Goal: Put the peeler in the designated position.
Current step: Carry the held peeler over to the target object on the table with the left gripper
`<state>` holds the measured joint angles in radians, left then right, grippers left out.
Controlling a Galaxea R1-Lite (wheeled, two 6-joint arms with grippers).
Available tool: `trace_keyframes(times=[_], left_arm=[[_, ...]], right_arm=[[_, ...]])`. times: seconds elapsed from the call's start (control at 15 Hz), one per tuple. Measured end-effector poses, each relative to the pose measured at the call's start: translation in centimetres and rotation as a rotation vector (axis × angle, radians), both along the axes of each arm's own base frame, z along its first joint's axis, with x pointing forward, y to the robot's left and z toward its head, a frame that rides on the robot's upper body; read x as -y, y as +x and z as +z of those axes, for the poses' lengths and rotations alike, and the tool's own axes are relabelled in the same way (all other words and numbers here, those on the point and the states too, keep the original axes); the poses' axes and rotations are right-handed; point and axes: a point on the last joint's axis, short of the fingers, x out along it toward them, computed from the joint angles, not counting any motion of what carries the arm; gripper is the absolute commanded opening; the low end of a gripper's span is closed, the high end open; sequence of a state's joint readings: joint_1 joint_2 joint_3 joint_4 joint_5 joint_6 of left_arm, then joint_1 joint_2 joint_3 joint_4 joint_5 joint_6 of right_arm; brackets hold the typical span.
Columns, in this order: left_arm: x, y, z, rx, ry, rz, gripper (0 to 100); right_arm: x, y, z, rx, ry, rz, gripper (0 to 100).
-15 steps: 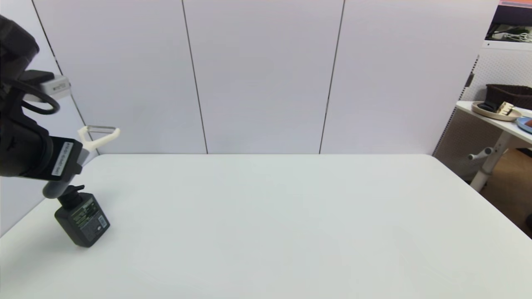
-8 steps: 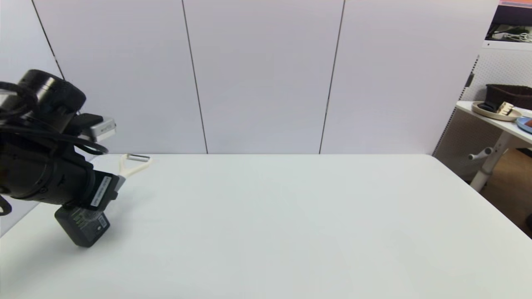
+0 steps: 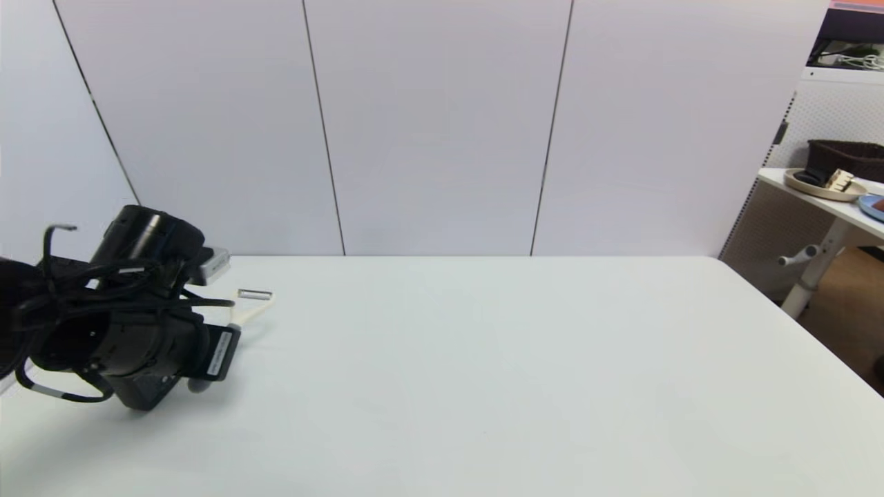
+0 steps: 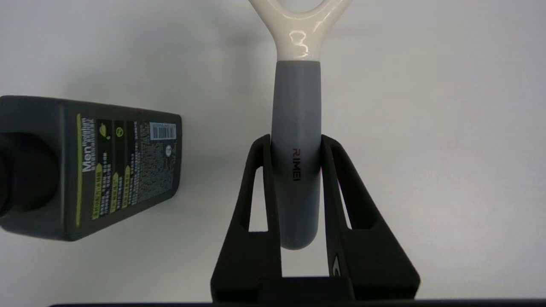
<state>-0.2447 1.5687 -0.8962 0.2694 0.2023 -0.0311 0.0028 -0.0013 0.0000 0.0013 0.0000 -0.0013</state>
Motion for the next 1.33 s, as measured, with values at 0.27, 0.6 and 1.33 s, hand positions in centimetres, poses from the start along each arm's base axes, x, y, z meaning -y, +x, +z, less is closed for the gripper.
trace_keyframes(times=[0.27,0.6,1.33], left_arm=[[-0.2,0.0,-2.0,-0.073,0.011,0.021,0],[-0.3,-0.1,-3.0,-0.115,0.019,0.020,0],[-0.3,-0.3,-4.5,-0.158,0.030,0.019,0]], right_arm=[[0.0,0.0,0.0,0.000,0.000,0.000,100],[0.0,0.0,0.0,0.000,0.000,0.000,100],[0.0,0.0,0.0,0.000,0.000,0.000,100]])
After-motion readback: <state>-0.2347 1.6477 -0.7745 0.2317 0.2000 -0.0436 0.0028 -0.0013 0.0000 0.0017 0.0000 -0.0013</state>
